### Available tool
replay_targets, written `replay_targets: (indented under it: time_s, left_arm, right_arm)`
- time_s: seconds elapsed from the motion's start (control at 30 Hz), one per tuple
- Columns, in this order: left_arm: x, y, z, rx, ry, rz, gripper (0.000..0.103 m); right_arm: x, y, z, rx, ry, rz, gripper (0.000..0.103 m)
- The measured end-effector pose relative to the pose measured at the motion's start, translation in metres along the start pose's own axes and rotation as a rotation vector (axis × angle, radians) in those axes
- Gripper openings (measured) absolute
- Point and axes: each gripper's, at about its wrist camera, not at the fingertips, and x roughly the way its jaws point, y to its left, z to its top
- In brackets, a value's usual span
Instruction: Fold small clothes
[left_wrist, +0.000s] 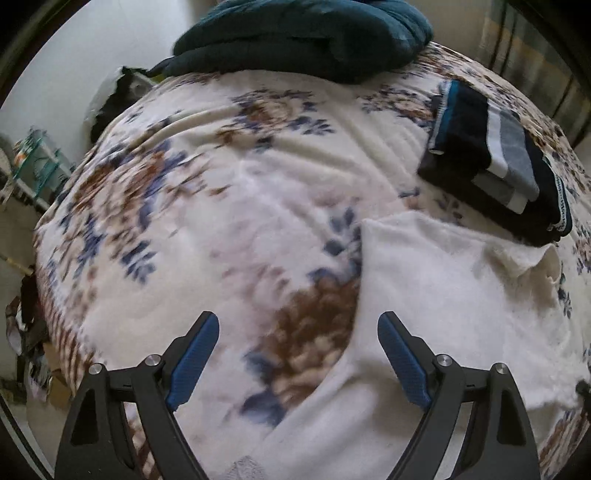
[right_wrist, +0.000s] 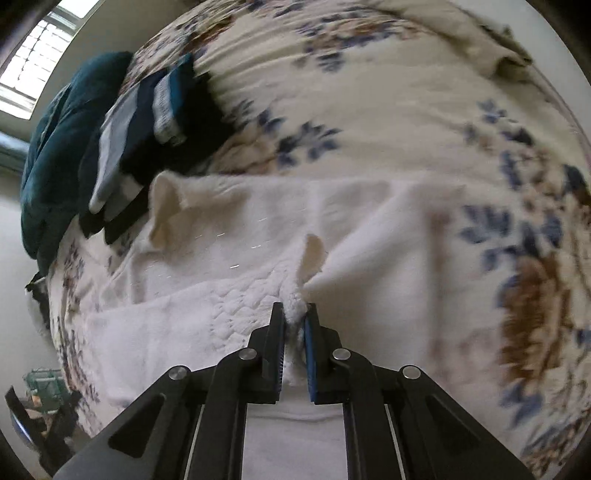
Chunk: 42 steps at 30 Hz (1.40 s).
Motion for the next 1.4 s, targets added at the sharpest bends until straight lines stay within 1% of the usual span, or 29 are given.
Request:
replay_targets:
  time_s: [0.03,0.13,0.2,0.23,0.3,0.37,0.4,0.43,0.47,0.57,0.67,0.7,0.73,0.8,0.87,0.9,0.93,0.97,1.03,1.13,1.23,1.3,1.33,1.4]
  left_arm:
    - [0.008,-0.01,0.007,0.017,0.006,-0.008,0.088]
    - [0.029,-0.034,0.021,0.069,0.018,-0.033,0.088]
    - [0.044,-0.051,0.025,0.136,0.019,-0.022,0.088]
    - [0.053,-0.06,0.025,0.185,0.025,-0.009,0.088]
    - [0.072,-0.074,0.022,0.272,0.058,0.032,0.088]
    - [0.079,-0.079,0.019,0.316,0.088,0.037,0.088]
    - [0.072,-0.077,0.017,0.317,0.078,0.036,0.088]
    - [0.062,-0.076,0.016,0.309,0.06,0.014,0.088]
    - [0.051,-0.074,0.014,0.299,0.043,-0.017,0.088]
    - [0.02,-0.081,0.004,0.294,0.024,-0.1,0.088]
    - [0.007,-0.097,-0.011,0.304,0.055,-0.174,0.088]
    - [0.006,-0.105,-0.02,0.329,0.059,-0.188,0.088]
    - [0.007,-0.117,-0.032,0.383,0.062,-0.183,0.088]
    - [0.016,-0.132,-0.055,0.468,0.077,-0.149,0.088]
    - [0.028,-0.137,-0.07,0.515,0.092,-0.117,0.088]
    - [0.034,-0.136,-0.073,0.524,0.08,-0.077,0.088]
    - [0.04,-0.132,-0.072,0.512,0.076,-0.046,0.088]
    - [0.046,-0.124,-0.068,0.478,0.074,-0.014,0.09]
    - [0.052,-0.103,-0.056,0.392,0.085,0.019,0.09]
    - [0.058,-0.067,-0.043,0.301,0.089,0.085,0.09]
    - [0.064,-0.037,-0.038,0.256,0.116,0.111,0.09]
    - [0.064,-0.024,-0.036,0.24,0.137,0.128,0.089]
    - [0.062,-0.02,-0.034,0.231,0.141,0.122,0.088]
    - [0.054,-0.018,-0.029,0.207,0.135,0.081,0.088]
  right_arm:
    - [0.001,-0.008,0.003,-0.001,0.005,-0.027,0.01]
    - [0.009,-0.024,0.011,-0.016,0.054,-0.052,0.01]
    - [0.015,-0.034,0.011,-0.04,0.09,-0.074,0.01]
    - [0.021,-0.037,0.011,-0.035,0.102,-0.09,0.01]
    - [0.033,-0.046,0.01,-0.025,0.135,-0.12,0.012]
    - [0.037,-0.05,0.011,0.011,0.139,-0.143,0.02]
    - [0.035,-0.05,0.011,0.021,0.131,-0.154,0.03]
    - [0.029,-0.048,0.011,0.029,0.113,-0.164,0.035]
    - [0.02,-0.045,0.01,0.032,0.083,-0.161,0.04]
    - [-0.004,-0.025,0.0,-0.011,-0.006,-0.129,0.046]
    - [-0.011,0.001,-0.015,-0.067,-0.042,-0.067,0.047]
    - [-0.008,0.008,-0.017,-0.083,-0.035,-0.051,0.047]
    - [-0.003,0.017,-0.02,-0.101,-0.017,-0.037,0.047]
    - [0.015,0.034,-0.026,-0.133,0.017,-0.031,0.047]
    - [0.03,0.047,-0.028,-0.156,0.046,-0.036,0.047]
    - [0.039,0.054,-0.031,-0.164,0.06,-0.048,0.047]
    - [0.047,0.057,-0.031,-0.17,0.07,-0.067,0.047]
    - [0.054,0.06,-0.032,-0.172,0.074,-0.082,0.047]
    - [0.061,0.058,-0.03,-0.166,0.073,-0.118,0.047]
    - [0.067,0.051,-0.025,-0.123,0.073,-0.132,0.047]
    - [0.067,0.039,-0.024,-0.085,0.086,-0.165,0.047]
    - [0.069,0.032,-0.024,-0.083,0.108,-0.215,0.047]
    - [0.071,0.028,-0.025,-0.077,0.128,-0.236,0.047]
    - [0.067,0.023,-0.026,-0.047,0.132,-0.231,0.047]
